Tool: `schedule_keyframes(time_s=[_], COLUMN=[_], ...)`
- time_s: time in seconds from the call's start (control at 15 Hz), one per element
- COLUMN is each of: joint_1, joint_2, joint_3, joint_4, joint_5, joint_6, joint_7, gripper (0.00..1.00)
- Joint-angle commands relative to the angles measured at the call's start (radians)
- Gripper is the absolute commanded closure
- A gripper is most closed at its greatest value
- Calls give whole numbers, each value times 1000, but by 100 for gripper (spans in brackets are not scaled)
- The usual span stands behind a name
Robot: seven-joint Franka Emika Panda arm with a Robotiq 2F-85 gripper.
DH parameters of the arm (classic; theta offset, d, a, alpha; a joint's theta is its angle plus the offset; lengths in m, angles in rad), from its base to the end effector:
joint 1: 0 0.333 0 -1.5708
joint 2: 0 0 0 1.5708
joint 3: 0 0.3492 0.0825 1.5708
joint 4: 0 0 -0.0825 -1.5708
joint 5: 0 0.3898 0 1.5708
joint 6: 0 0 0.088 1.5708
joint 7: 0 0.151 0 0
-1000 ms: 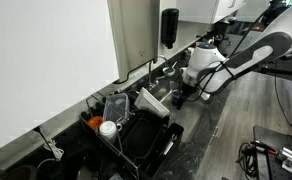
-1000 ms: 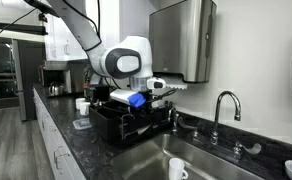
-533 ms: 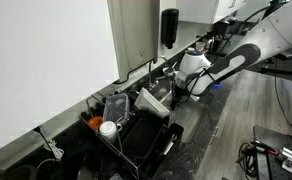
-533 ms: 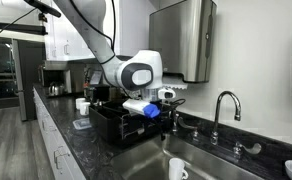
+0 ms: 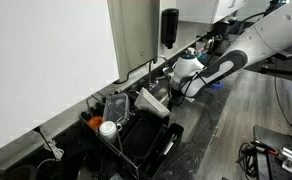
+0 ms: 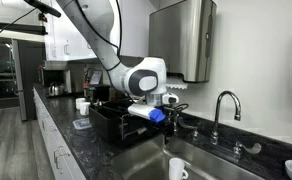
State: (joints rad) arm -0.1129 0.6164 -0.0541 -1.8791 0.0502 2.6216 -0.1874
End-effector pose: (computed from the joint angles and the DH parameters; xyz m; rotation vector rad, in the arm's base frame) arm 0.6670 -0.1108 0.1705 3.1102 -0.0150 0.1945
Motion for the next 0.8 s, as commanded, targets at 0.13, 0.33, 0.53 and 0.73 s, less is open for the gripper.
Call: schedule_keyframes(time_s=[0.13,0.33,0.53,0.73], joint_1=[-16,-7,-14,-33], joint_2=[6,36,80,134], joint_3=[15,1,5,28], joint_4=[12,42,90,143], joint_5=[-14,-22,-13,3], joint_6=[-20,-23,-37,-52], joint_7=[6,32,48,32], gripper=[0,0,0,0])
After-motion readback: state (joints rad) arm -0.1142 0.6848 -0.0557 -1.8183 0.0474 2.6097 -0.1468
